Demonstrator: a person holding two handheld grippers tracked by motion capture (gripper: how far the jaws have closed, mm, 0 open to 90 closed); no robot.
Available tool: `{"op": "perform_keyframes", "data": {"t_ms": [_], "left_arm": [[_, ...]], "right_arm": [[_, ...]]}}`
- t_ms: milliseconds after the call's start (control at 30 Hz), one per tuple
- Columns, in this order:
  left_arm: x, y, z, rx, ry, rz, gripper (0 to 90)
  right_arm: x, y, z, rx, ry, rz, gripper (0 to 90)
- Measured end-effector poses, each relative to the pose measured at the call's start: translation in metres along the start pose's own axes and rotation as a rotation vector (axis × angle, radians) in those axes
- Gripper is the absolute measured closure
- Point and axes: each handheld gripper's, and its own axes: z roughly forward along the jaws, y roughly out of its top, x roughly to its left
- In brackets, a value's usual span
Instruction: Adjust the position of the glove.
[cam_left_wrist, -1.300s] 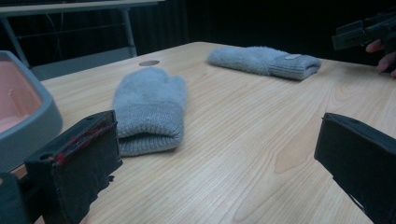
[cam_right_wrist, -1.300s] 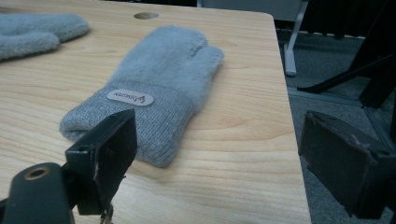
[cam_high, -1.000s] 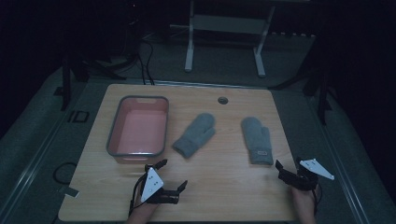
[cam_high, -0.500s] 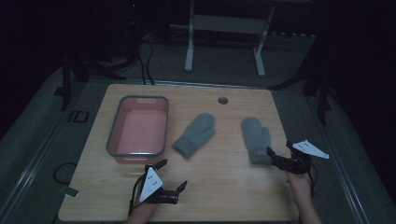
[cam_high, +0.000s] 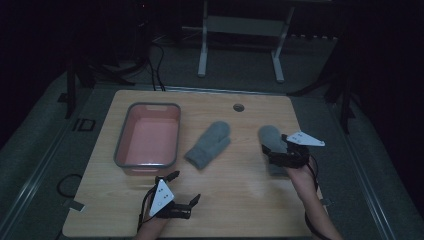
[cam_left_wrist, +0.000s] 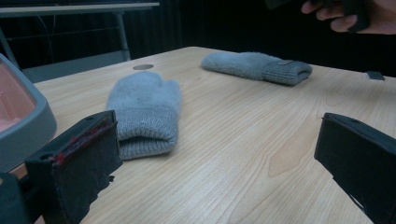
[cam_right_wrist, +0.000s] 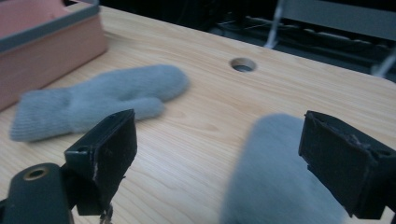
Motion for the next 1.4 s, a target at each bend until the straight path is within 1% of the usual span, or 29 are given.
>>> {"op": "perform_keyframes", "data": {"t_ms": [67,100,167,233,267,333,367,433,500,567,600,733,867,1000,1100,1267,1300,1367,1400], "left_arm": [[0.0,0.0,0.0,0.0,-0.001,-0.001,0.5],[0.0,0.0,0.0,0.001,-0.001,-0.004,0.5],[0.001,0.0,0.0,0.003,-0.004,-0.009,0.5],[0.001,0.0,0.0,0.002,-0.005,-0.009,0.5],[0.001,0.0,0.0,0.002,-0.005,-0.007,0.5],[0.0,0.0,0.0,0.003,-0.008,-0.004,0.5],[0.0,0.0,0.0,0.003,-0.009,-0.004,0.5],[0.0,0.0,0.0,0.003,-0.01,-0.006,0.5],[0.0,0.0,0.0,0.002,-0.011,-0.006,0.5],[0.0,0.0,0.0,0.003,-0.013,-0.002,0.5],[0.0,0.0,0.0,0.002,-0.014,-0.002,0.5],[0.0,0.0,0.0,0.003,-0.02,-0.001,0.5],[0.0,0.0,0.0,0.001,-0.025,-0.002,0.5],[-0.001,0.0,0.0,0.003,-0.027,0.003,0.5],[0.0,0.0,0.0,0.003,-0.028,-0.002,0.5],[-0.001,0.0,0.001,0.005,-0.032,-0.001,0.5],[0.0,0.0,0.001,0.005,-0.035,-0.002,0.5],[-0.001,0.0,0.001,0.004,-0.036,-0.002,0.5],[0.0,0.0,0.001,0.004,-0.038,-0.003,0.5]], "right_arm": [[0.006,0.008,0.008,0.009,0.009,-0.01,11.4],[0.009,0.011,0.011,0.011,0.01,-0.007,11.4],[0.013,0.016,0.017,0.014,0.048,-0.004,11.4],[0.02,0.022,0.024,0.022,0.054,-0.031,11.6],[0.024,0.025,0.029,0.03,0.069,-0.043,12.1],[0.029,0.03,0.036,0.039,0.083,-0.053,13.4],[0.033,0.033,0.041,0.047,0.101,-0.064,13.9],[0.037,0.038,0.05,0.061,0.141,-0.064,14.8],[0.043,0.042,0.06,0.067,0.179,-0.071,18.0],[0.048,0.045,0.068,0.077,0.202,-0.083,19.1],[0.052,0.047,0.074,0.081,0.216,-0.085,21.0],[0.066,0.051,0.091,0.103,0.24,-0.099,21.6],[0.08,0.053,0.11,0.123,0.271,-0.132,26.6],[0.087,0.05,0.131,0.16,0.31,-0.155,28.7],[0.088,0.047,0.144,0.176,0.323,-0.152,31.4],[0.087,0.043,0.162,0.205,0.301,-0.161,33.8],[0.087,0.042,0.165,0.213,0.303,-0.165,33.8],[0.087,0.04,0.172,0.225,0.291,-0.163,33.9],[0.087,0.039,0.175,0.23,0.294,-0.16,33.8]]}}
